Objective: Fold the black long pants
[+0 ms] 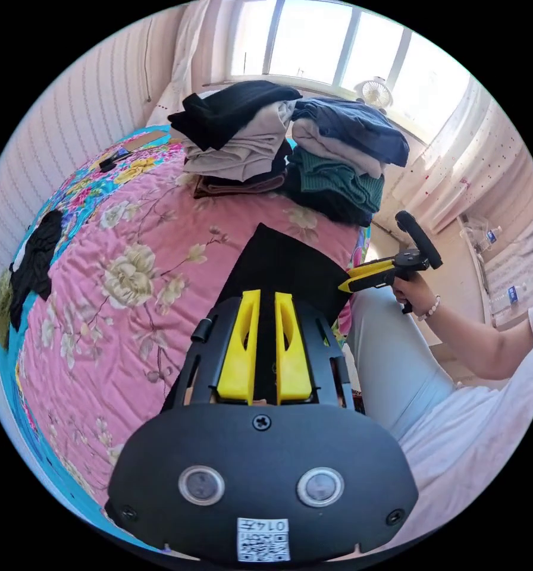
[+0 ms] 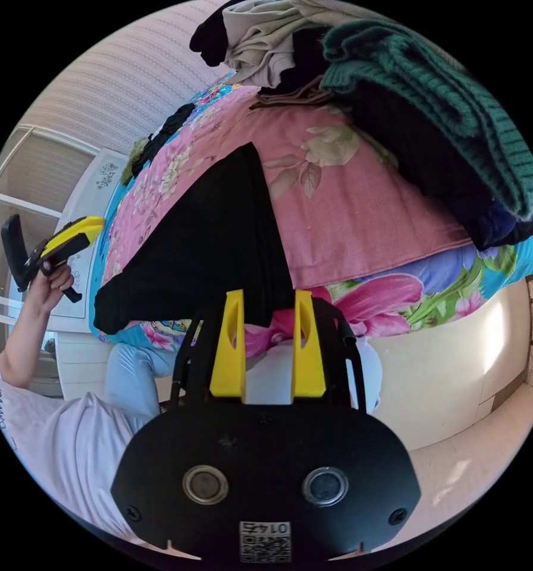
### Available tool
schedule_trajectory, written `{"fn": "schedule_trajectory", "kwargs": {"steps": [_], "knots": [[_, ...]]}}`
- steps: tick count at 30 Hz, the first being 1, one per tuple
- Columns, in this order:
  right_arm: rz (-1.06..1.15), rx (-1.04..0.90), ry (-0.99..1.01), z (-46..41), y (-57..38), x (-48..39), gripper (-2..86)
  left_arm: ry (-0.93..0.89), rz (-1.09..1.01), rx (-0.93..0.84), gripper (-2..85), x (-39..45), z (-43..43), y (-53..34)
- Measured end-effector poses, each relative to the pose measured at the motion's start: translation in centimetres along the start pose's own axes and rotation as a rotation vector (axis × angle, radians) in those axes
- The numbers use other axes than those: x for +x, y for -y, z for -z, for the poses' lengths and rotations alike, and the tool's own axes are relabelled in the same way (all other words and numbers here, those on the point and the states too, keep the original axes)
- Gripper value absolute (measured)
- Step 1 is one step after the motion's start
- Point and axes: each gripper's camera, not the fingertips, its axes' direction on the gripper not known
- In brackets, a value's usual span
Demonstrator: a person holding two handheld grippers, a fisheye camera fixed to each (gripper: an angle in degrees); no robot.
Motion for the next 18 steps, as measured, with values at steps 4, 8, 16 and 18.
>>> {"fn": "schedule_trajectory", "kwargs": {"steps": [4, 8, 16, 18], "knots": [[0.009, 0.013, 0.042, 1.0, -0.4, 2.1, 5.1, -0.002, -0.062, -0.049, 6.2, 0.8, -5.1, 6.6], [0.012, 0.025, 0.18, 2.0, -0.7, 4.8, 3.3, 0.029, -0.055, -0.104, 7.4, 0.6, -10.1, 12.1], [-0.013, 0.049, 0.327, 3.3, -1.5, 8.2, 2.6, 0.031, -0.099, -0.248, 11.0, 0.4, -18.3, 16.7], [-0.01, 0.052, 0.334, 3.5, -1.7, 8.4, 2.4, 0.015, -0.083, -0.298, 8.2, -0.1, -19.6, 16.7]]}}
